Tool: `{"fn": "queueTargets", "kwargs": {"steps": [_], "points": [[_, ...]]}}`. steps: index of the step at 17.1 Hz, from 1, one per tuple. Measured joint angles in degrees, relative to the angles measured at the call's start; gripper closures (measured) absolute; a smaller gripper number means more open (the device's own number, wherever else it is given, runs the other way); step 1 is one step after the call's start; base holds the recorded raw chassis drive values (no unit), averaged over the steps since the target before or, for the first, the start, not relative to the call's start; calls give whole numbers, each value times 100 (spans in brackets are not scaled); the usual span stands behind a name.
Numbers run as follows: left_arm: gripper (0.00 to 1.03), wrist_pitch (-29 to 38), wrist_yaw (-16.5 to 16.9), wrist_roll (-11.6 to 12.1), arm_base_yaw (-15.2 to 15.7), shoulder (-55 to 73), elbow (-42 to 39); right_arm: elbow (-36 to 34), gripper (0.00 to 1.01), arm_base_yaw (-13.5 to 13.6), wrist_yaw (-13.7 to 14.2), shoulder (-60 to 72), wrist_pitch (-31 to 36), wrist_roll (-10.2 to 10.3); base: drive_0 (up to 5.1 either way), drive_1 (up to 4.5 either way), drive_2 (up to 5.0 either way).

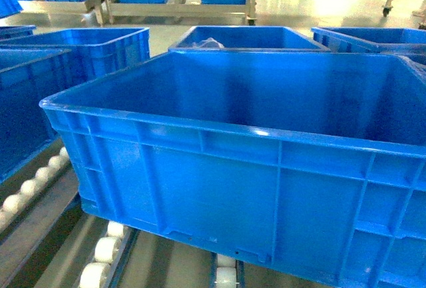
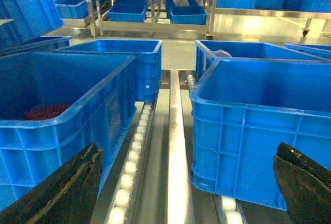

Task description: Place box next to blue box on left shelf

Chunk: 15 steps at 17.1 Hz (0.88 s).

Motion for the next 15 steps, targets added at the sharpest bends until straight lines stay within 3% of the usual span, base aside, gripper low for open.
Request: {"fn": "queueTargets", "kwargs": {"steps": [15], "points": [[5, 0, 0, 0, 0, 0, 0, 0, 3, 0, 0, 0, 2, 0, 0, 0, 0]]}}
